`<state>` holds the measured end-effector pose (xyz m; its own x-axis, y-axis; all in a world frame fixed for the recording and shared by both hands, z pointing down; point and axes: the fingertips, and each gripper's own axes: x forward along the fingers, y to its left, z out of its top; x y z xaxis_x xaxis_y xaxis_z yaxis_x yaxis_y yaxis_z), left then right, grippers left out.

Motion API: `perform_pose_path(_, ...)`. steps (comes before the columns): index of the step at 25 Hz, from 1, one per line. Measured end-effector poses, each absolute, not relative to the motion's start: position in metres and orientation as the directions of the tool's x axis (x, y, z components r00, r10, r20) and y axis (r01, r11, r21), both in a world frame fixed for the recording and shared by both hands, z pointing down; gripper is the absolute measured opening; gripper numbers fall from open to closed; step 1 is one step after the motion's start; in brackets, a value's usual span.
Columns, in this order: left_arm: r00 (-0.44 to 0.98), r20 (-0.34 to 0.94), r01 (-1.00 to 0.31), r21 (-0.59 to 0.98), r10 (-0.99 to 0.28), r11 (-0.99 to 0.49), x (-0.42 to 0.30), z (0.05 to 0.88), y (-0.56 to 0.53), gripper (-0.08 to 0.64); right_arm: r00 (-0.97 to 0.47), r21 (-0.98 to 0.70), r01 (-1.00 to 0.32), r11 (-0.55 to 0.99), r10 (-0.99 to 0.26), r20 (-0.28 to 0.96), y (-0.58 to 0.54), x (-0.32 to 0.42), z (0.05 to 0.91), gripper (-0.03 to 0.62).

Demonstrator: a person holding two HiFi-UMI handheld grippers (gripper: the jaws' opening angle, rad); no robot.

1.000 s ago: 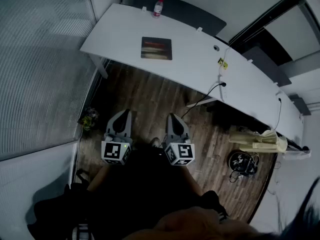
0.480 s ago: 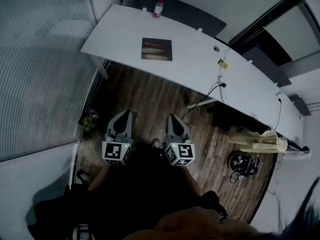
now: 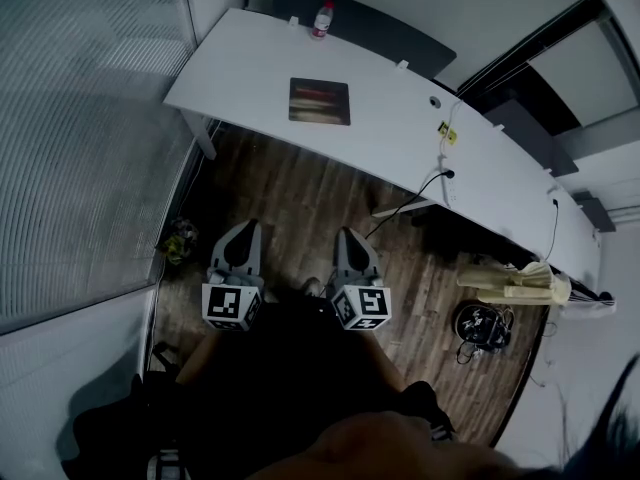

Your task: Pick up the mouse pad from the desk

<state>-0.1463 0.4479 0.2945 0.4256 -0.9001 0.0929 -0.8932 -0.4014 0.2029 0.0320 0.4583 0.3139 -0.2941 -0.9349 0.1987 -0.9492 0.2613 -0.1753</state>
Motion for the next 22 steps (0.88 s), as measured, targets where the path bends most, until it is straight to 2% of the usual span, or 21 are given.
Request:
perform_pose_path(13, 0.468, 0.093, -0.875, 0.186, -0.879, -0.446, -0.232, 0.308, 0.433, 0.003, -0.273, -0.157, -0.957, 0.243, -0.937, 0.215, 0.443, -0.066, 0.323, 0.0)
perform_pose_path(22, 0.459, 0.091, -0.875, 0.216, -0.884, -0.433, -0.251, 0.315, 0.424, 0.003, -0.273, -0.152, -0.958, 0.243, -0.937, 0.22, 0.429, -0.084, 0.329, 0.0)
